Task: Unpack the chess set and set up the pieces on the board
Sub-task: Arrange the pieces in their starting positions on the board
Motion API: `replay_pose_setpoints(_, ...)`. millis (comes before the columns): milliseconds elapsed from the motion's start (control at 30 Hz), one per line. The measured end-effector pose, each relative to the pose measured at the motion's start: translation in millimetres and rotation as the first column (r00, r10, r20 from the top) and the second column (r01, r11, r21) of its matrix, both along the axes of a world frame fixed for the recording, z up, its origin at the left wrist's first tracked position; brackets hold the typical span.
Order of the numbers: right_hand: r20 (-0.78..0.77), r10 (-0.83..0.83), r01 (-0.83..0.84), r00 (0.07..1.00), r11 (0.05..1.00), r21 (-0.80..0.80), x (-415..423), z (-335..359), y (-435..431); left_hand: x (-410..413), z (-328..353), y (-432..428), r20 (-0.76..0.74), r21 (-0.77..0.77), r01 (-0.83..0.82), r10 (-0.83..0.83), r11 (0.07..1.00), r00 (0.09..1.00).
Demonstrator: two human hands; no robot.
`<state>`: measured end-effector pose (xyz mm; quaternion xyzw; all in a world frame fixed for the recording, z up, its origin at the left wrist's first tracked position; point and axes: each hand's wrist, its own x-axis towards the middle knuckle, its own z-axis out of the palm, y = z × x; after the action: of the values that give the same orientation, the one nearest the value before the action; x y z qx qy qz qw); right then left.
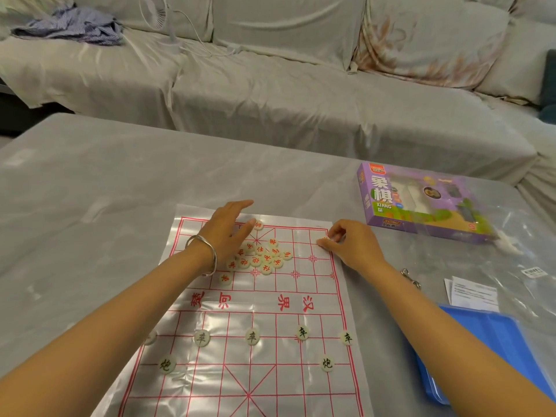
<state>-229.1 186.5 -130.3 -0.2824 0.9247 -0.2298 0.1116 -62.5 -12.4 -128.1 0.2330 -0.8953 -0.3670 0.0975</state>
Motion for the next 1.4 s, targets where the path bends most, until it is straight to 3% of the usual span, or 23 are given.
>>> replay_pose_setpoints(133, 0.04, 0.022, -0.019, 0.999, 0.997, -0.071, -5, -2, -3, 7, -1, -3, 0.02, 0.013, -0.025, 0.024, 1.0, 1.0)
replay_pose_setpoints(267, 0.109, -0.06, 0.076, 0.992, 0.986, -0.151, -3, -4, -4, 13, -5, -5, 0.034, 0.038, -0.051, 0.05, 0.998, 0.998)
replay_pose_setpoints(1033, 0.113, -0.127, 0.149, 0.986, 0.965, -0.216, -2, -7, -6, 33, -5, -6, 0.039, 0.097, -0.005, 0.001, 0.995, 0.999)
replay_pose_setpoints(1167, 0.019, -0.016, 0.02, 1.0, 0.967, -0.256, 21, 2, -14, 43, -1, -7, 0.043, 0.085, 0.024, -0.028, 0.996, 0.999)
replay_pose_setpoints(1300, 0.105, 0.171, -0.145, 0.98, 0.965, -0.217, 51, 2, -27, 50, -3, -5, 0.131, 0.077, 0.133, -0.142, 0.988, 0.981)
replay_pose_setpoints(1400, 0.149, 0.234, -0.201, 0.961, 0.958, -0.206, 63, 0, -31, 55, 0, -4, 0.115, 0.061, 0.132, -0.138, 0.989, 0.984)
